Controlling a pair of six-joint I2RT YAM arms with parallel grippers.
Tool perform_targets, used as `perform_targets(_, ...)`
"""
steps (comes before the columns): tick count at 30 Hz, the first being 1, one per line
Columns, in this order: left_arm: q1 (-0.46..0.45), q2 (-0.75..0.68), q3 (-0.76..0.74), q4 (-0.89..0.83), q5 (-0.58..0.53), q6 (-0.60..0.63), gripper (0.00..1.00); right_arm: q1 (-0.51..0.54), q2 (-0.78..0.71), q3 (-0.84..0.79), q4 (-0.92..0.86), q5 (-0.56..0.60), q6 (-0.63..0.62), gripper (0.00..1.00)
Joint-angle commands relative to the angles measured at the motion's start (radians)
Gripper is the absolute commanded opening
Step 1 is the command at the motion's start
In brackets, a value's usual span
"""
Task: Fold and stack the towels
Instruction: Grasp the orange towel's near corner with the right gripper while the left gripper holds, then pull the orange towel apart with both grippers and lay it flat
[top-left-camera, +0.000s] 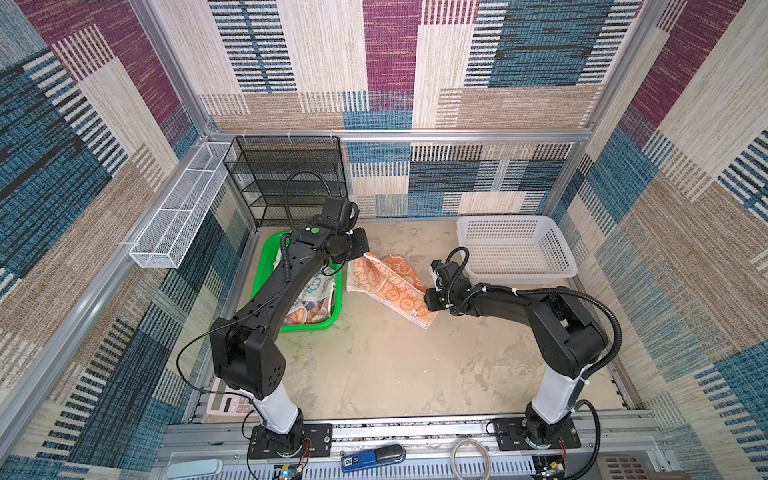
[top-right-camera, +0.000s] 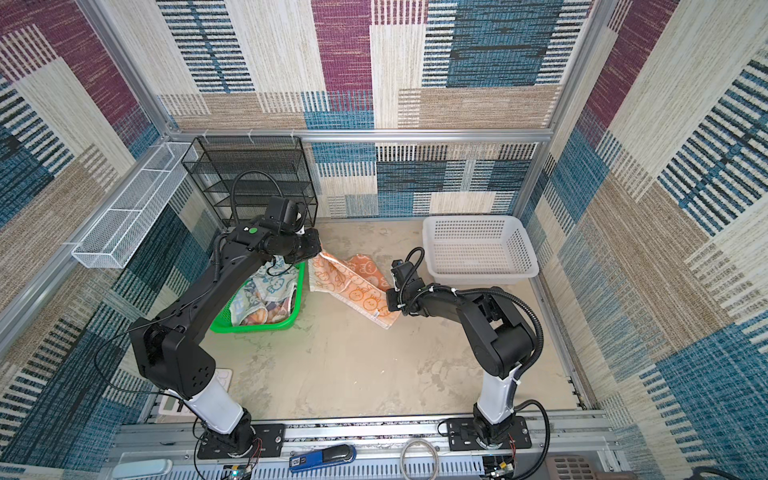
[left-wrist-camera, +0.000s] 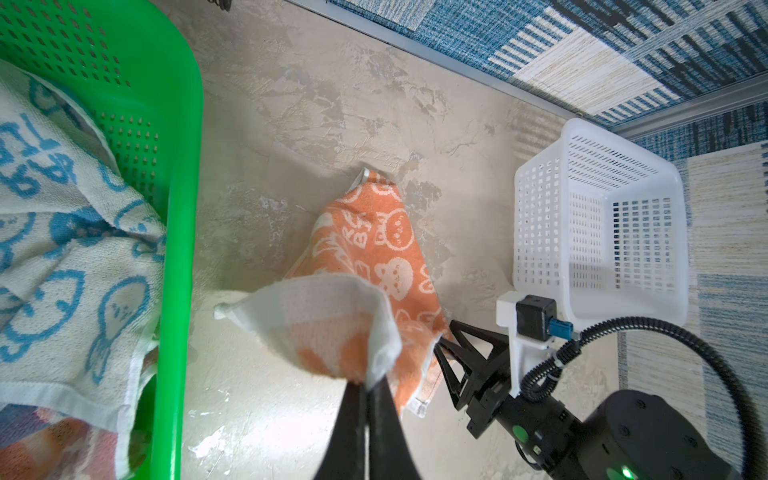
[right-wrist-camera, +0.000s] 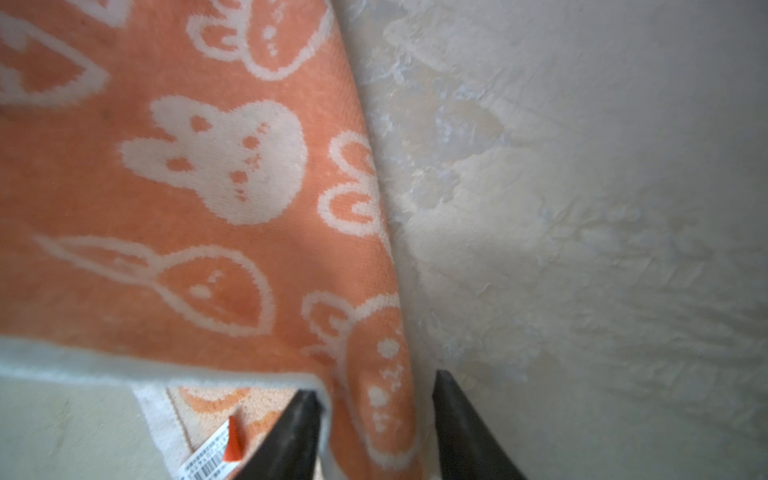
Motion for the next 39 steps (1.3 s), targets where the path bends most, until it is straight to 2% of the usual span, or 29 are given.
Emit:
perform_targets(1,0.000,-0.013,0.000,-0.012,-0.017,0.012,0.00,0.000,-0.018,0.001,0.028,-0.004,0.007,0.23)
perform_targets(4,0.001,-0.021,-0.003,-0.022,-0.022,0.012,0.00,0.000,-0.031,0.000,0.030,-0.025,0.011,0.07)
perform_targets(8,0.000,-0.051,-0.022,-0.022,-0.036,0.012,0.00,0.001,-0.061,0.025,-0.010,-0.047,0.007,0.00)
perform_targets(17,-0.009,-0.115,-0.067,-0.023,0.006,-0.016,0.00,-0.015,-0.175,0.169,-0.174,0.035,-0.008,0.00)
perform_targets(23,-0.015,-0.143,-0.090,-0.014,-0.023,-0.003,0.00,-0.041,-0.213,0.215,-0.212,0.029,-0.013,0.00)
perform_targets(26,-0.014,-0.108,-0.075,0.010,-0.035,0.013,0.00,-0.048,-0.229,0.255,-0.251,0.041,-0.023,0.00)
perform_targets(30,-0.018,0.027,0.042,0.011,-0.009,0.031,0.00,-0.049,-0.281,0.288,-0.304,0.070,-0.036,0.00)
perform_targets(35,-0.029,0.218,0.316,0.018,-0.026,0.084,0.00,-0.049,-0.397,0.275,-0.336,0.128,-0.038,0.00)
perform_targets(39,-0.028,0.364,0.538,0.021,-0.050,0.139,0.00,-0.047,-0.440,0.277,-0.339,0.107,-0.031,0.00)
